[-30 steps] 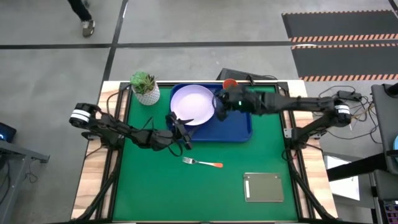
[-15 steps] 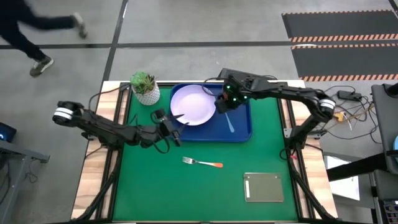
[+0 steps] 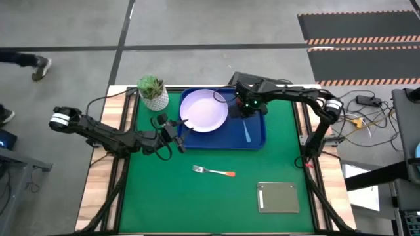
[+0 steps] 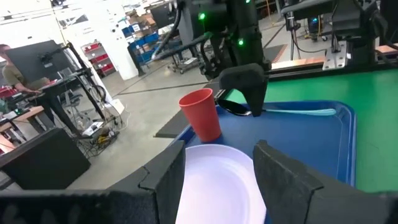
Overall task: Pick and place plate/cup/fork/spoon on tray
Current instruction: Put the blue spoon on the right side of the blue serving tray
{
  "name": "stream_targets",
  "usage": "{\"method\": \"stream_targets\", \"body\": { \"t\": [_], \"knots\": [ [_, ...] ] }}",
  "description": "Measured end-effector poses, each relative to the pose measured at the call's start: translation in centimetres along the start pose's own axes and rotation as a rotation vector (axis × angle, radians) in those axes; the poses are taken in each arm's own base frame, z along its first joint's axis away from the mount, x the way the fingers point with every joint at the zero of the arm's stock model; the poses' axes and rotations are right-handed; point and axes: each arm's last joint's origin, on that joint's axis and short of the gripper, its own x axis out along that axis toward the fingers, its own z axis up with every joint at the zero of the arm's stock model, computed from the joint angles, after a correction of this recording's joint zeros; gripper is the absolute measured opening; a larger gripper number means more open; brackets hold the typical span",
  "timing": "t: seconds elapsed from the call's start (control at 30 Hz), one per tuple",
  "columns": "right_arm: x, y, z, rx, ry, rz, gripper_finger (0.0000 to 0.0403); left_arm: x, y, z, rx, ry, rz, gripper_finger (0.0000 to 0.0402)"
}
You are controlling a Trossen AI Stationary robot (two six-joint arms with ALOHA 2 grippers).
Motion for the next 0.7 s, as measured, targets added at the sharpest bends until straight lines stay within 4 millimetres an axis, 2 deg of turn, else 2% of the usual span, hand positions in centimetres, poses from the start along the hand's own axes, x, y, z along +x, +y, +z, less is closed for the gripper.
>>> {"method": "stream_targets", "body": {
  "t": [0.17, 0.33, 0.53, 0.7],
  "knots": [
    [0.5, -1.8, 1.3, 0.092, 0.019, -0.061, 0.0012, -0.1, 0.1, 0.1, -0.001, -0.004, 0.0, 0.0169],
    [2.0, -2.9, 2.1, 0.101, 0.017, -0.132, 0.0012, -0.1, 0.2, 0.3, 0.012, -0.014, 0.003, 0.0169],
    [3.0, -3.2, 2.3, 0.091, 0.026, -0.17, 0.0012, -0.2, 0.3, 0.7, 0.029, -0.029, 0.007, 0.0169],
    [2.8, -3.4, 2.2, 0.091, 0.017, -0.192, 0.0012, -0.2, 0.4, 0.8, 0.026, -0.034, 0.009, 0.0169]
  ]
}}
